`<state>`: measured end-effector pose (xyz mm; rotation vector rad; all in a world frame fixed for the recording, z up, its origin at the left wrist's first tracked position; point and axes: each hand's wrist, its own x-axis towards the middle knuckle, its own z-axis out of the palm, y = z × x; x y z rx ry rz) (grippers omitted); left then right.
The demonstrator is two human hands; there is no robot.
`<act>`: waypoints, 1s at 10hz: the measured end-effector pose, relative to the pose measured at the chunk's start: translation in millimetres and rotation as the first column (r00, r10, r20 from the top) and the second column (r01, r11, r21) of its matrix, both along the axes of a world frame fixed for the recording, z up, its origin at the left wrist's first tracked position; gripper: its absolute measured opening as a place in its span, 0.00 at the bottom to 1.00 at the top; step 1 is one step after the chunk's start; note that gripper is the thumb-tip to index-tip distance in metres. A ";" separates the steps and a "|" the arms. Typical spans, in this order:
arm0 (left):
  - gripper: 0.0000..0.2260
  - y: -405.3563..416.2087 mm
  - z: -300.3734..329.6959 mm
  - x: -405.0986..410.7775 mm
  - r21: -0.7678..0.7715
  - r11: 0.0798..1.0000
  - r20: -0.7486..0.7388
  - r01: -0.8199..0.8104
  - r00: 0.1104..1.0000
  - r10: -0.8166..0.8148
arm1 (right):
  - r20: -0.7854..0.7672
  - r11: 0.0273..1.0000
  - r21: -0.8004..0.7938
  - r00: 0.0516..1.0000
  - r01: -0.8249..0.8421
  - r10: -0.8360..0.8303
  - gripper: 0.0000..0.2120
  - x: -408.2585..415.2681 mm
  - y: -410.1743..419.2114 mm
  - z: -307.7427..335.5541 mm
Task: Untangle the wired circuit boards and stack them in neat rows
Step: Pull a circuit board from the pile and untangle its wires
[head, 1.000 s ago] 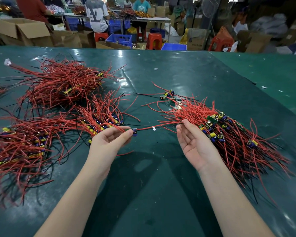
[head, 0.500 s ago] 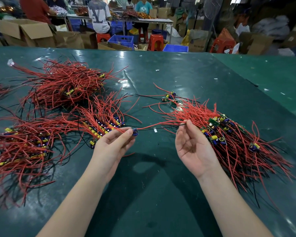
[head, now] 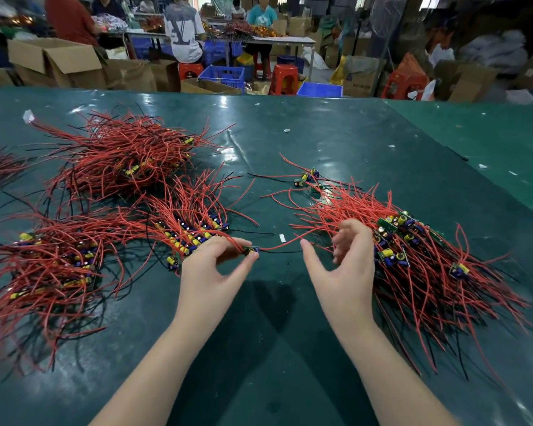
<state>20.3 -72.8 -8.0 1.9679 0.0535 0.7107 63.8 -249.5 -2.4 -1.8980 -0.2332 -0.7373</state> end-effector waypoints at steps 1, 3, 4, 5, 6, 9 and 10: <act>0.07 -0.4 1.8 0.6 0.207 0.977 0.073 -0.058 0.996 0.043 | 0.216 0.990 -0.119 0.975 0.076 -0.049 0.31 1.5 -1.1 2.3; 0.07 -0.4 1.7 0.4 0.188 0.978 0.076 -0.090 0.994 0.077 | 0.361 0.997 -0.046 0.932 0.054 -0.034 0.20 2.7 -6.1 16.8; 0.06 -2.7 2.4 -0.2 0.139 0.987 0.050 -0.075 0.996 0.068 | -0.121 0.637 0.766 0.954 -0.085 0.273 0.06 11.2 -4.8 38.3; 0.04 -3.0 1.7 -0.6 0.096 0.994 0.030 -0.054 0.998 0.051 | -0.240 0.109 0.965 0.642 0.237 0.728 0.10 21.1 -9.2 44.7; 0.04 -3.5 0.7 -1.5 0.006 1.000 0.003 -0.022 1.000 0.022 | -0.350 0.930 0.328 0.894 -0.165 0.281 0.03 20.0 -2.4 42.4; 0.06 -1.2 -2.0 -0.2 -0.105 0.994 -0.029 0.007 1.000 -0.010 | -0.156 0.723 -0.557 0.906 -0.409 0.392 0.05 18.2 8.9 14.6; 0.08 -1.8 -2.2 -0.3 -0.074 0.997 -0.029 0.023 0.999 -0.025 | -0.151 0.726 -0.564 0.914 -0.393 0.376 0.05 18.3 12.0 8.7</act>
